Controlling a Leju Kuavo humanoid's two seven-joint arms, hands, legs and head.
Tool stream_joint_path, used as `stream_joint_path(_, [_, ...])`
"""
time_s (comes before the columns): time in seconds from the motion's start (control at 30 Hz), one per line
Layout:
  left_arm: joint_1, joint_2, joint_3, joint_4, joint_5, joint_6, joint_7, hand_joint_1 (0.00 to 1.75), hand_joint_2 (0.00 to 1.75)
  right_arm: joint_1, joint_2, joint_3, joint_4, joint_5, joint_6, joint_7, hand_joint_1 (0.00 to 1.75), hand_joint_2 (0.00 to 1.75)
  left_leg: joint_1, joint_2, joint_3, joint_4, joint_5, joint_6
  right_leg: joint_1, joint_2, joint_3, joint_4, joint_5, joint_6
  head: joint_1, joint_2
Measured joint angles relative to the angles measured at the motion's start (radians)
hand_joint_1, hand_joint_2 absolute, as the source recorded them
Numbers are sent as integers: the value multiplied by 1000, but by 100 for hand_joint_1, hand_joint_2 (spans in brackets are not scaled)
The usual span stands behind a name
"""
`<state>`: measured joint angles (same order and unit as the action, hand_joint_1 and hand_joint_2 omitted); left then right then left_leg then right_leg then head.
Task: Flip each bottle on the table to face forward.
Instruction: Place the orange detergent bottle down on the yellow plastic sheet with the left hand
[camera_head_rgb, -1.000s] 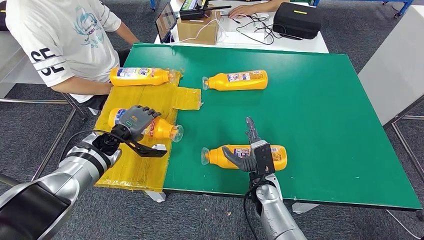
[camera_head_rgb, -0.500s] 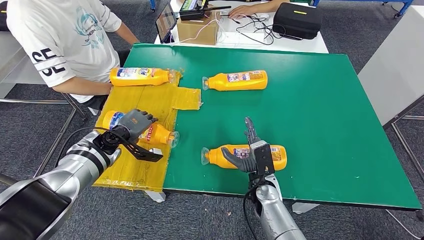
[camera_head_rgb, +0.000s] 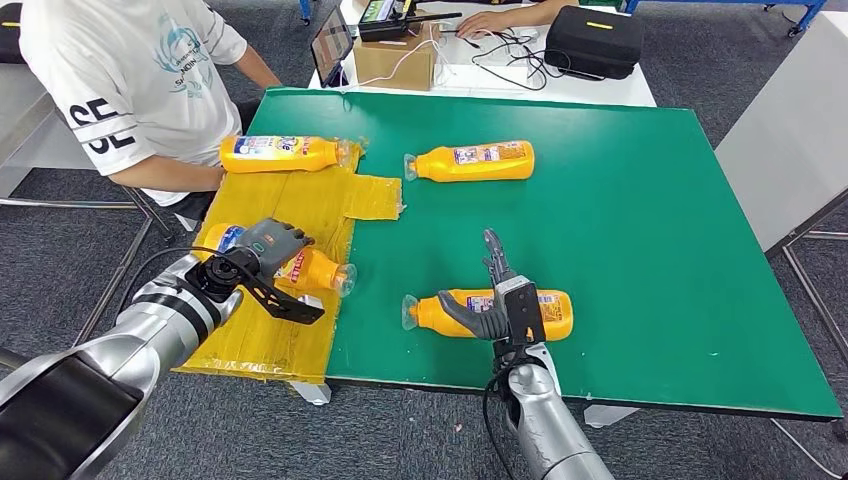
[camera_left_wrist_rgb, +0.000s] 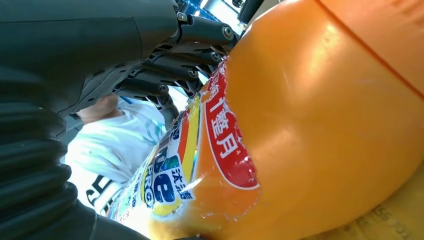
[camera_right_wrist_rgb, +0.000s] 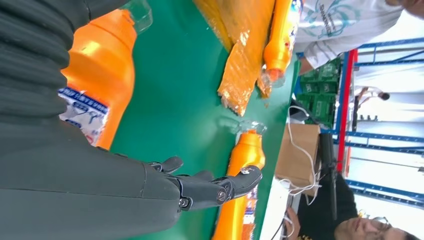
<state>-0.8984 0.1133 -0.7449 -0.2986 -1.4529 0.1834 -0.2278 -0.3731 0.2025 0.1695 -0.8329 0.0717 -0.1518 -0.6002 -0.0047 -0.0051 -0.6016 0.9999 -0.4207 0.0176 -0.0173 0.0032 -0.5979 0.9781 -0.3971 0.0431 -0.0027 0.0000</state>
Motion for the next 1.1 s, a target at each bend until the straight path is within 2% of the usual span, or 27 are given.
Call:
stream_joint_path(0.03, [1, -1, 2, 1, 10, 2, -3, 0, 175, -4, 0, 1, 4, 0, 1, -3, 0, 175, 0, 0, 0, 0, 0, 0, 0, 0, 0, 0, 0, 0, 0, 0])
stream_joint_path(0.13, [13, -7, 19, 4, 66, 28, -30, 0, 175, -17, 2, 5, 18, -1, 2, -10, 0, 175, 0, 0, 0, 0, 0, 0, 0, 0, 0, 0, 0, 0, 0, 0])
stream_joint_path(0.27, [50, -18, 75, 7, 176, 111, -108, 0, 175, -32, 3, 8, 42, -7, -4, -12, 0, 175, 0, -1, -1, 0, 0, 0, 0, -1, 0, 0, 0, 0, 0, 0])
stream_joint_path(0.37, [73, -28, 142, 7, 273, 184, -187, 0, 175, -39, 2, 9, 60, -10, -10, -12, 0, 175, 0, -1, -2, 0, 0, 0, 0, -1, -1, 0, 0, 0, 0, 0])
stream_joint_path(0.6, [106, -54, 285, 4, 431, 270, -329, 0, 175, -53, -3, 12, 93, -6, -21, -11, 0, 175, 0, -1, -2, 0, 0, 0, 0, -1, -1, -1, 0, 0, 0, 0])
stream_joint_path(0.73, [146, -65, 400, -32, 643, 308, -446, 0, 175, -66, -4, 21, 107, 5, -39, -8, 0, 175, 0, -1, -2, 0, 0, 0, 0, 0, -2, -1, 0, 0, 0, 0])
stream_joint_path(0.8, [172, -68, 435, -78, 771, 307, -463, 0, 87, -71, -4, 26, 113, 13, -49, -7, 0, 175, 0, -1, -2, 0, 0, 0, 0, -1, -2, 0, 0, 0, 0, 0])
stream_joint_path(0.87, [193, -70, 453, -119, 854, 307, -468, 0, 0, -74, -4, 29, 118, 17, -57, -6, 0, 87, 0, -1, -2, 0, 0, 0, 0, -1, -2, 0, 0, 0, 0, 0])
stream_joint_path(0.93, [214, -70, 462, -163, 945, 301, -470, 0, 0, -76, -4, 33, 122, 25, -70, -5, 0, 0, 0, -1, -2, 0, 0, 0, 0, -1, -2, 0, 0, 0, 0, 0])
stream_joint_path(1.0, [240, -70, 468, -223, 1096, 280, -470, 0, 0, -76, -6, 40, 124, 43, -96, -1, 0, 0, 0, -1, -2, 0, 0, 0, 0, -1, -2, 0, 0, 0, 0, 0])
stream_joint_path(1.1, [285, -71, 501, -345, 1321, 194, -471, 0, 131, -75, -11, 59, 125, 93, -141, 16, 0, 131, 0, -1, -3, 0, 0, 0, 0, -1, -2, -1, 0, 0, 0, 0])
